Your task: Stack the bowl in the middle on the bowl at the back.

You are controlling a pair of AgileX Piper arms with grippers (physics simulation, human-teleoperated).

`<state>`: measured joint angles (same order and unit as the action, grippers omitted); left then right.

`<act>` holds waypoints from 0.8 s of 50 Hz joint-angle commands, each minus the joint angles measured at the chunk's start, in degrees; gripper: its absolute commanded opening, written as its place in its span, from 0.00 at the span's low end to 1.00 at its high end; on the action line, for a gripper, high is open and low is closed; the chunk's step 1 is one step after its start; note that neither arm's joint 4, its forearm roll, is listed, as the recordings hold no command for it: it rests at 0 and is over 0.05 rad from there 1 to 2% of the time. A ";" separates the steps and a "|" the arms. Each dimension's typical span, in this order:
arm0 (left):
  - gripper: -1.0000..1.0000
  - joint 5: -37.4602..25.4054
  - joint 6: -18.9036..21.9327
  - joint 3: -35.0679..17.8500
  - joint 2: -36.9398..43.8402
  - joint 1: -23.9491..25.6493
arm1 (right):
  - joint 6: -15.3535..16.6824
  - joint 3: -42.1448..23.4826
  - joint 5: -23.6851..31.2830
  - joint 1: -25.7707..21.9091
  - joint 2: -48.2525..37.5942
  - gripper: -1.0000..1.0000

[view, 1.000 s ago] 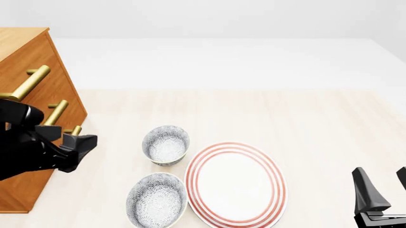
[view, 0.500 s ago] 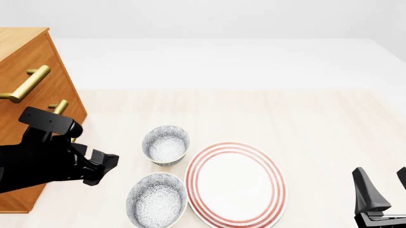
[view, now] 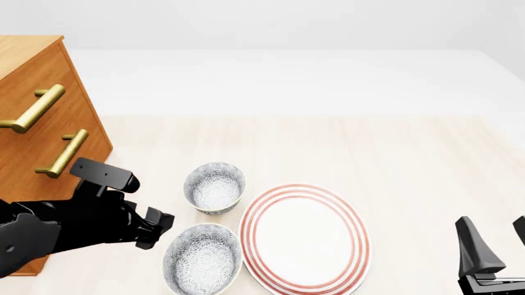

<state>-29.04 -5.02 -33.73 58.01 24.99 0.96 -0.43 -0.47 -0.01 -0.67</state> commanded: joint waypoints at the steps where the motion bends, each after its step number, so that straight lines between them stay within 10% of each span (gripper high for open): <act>1: 1.00 5.37 -1.09 2.18 4.04 0.86 | 0.01 0.03 -0.15 0.00 -0.14 1.00; 40: 1.00 21.30 -3.75 11.60 15.22 3.48 | 0.04 -0.03 0.02 0.00 -0.04 1.00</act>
<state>-11.09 -8.51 -24.34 70.69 27.98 1.00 -0.45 -0.45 -0.02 -0.69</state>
